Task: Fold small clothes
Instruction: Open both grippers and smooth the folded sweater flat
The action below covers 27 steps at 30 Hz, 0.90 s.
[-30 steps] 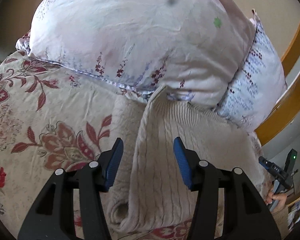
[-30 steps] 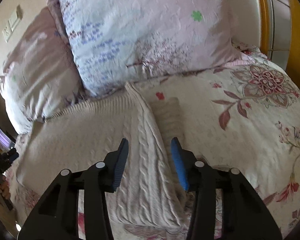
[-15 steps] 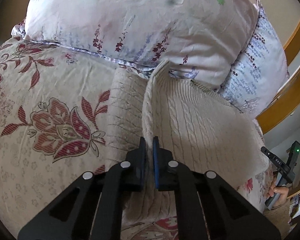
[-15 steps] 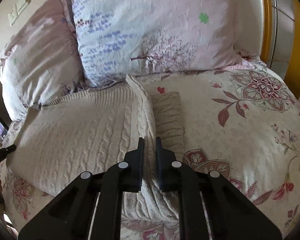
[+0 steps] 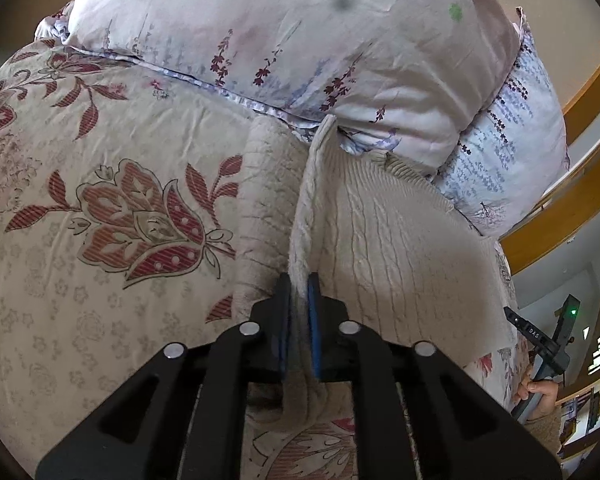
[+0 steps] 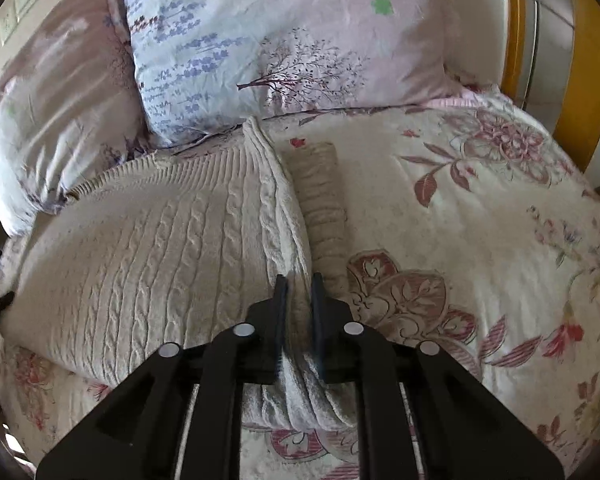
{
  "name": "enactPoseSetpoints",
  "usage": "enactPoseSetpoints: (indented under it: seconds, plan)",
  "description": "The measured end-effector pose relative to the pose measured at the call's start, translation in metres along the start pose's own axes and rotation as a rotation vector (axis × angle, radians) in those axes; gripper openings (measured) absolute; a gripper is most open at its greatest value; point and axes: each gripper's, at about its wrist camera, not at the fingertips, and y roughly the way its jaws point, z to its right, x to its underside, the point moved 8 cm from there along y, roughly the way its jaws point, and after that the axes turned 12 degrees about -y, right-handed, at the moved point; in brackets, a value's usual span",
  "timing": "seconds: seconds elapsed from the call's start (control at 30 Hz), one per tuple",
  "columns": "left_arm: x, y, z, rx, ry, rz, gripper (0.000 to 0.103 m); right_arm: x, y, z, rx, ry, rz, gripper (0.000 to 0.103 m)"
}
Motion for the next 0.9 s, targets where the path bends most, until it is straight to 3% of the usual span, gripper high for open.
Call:
enactPoseSetpoints:
  seconds: [0.07, 0.17, 0.27, 0.37, 0.53, 0.63, 0.7, 0.77, 0.9]
  plan:
    - [-0.001, -0.005, 0.002, -0.004, 0.005, 0.012, 0.014, -0.005, -0.004, -0.003, 0.016, -0.015, 0.005, 0.020]
    - [-0.006, -0.019, 0.011, -0.017, 0.039, 0.080, 0.036, -0.013, -0.016, -0.011, 0.014, -0.024, 0.054, 0.035]
    - [-0.005, -0.030, 0.031, -0.018, 0.123, 0.148, 0.046, -0.017, -0.018, -0.028, -0.019, -0.061, 0.075, 0.042]
    - [0.002, -0.025, 0.047, -0.024, 0.195, 0.139, 0.047, -0.017, -0.014, -0.046, -0.034, -0.115, 0.072, 0.042]
    - [0.016, -0.004, 0.044, -0.055, 0.209, 0.075, 0.047, -0.011, -0.001, -0.051, -0.006, -0.134, 0.044, 0.042]
    - [0.023, 0.001, 0.041, -0.064, 0.229, 0.070, 0.048, -0.019, -0.027, -0.044, 0.051, -0.114, 0.179, 0.042]
    - [0.025, 0.003, 0.043, -0.071, 0.250, 0.070, 0.052, -0.023, -0.039, -0.047, 0.037, -0.130, 0.223, 0.043]
    - [0.027, 0.005, 0.045, -0.068, 0.253, 0.067, 0.055, -0.022, -0.034, -0.051, 0.008, -0.149, 0.191, 0.048]
    - [0.029, 0.006, 0.044, -0.068, 0.259, 0.071, 0.056, -0.001, 0.009, -0.049, -0.014, -0.136, 0.005, 0.060]
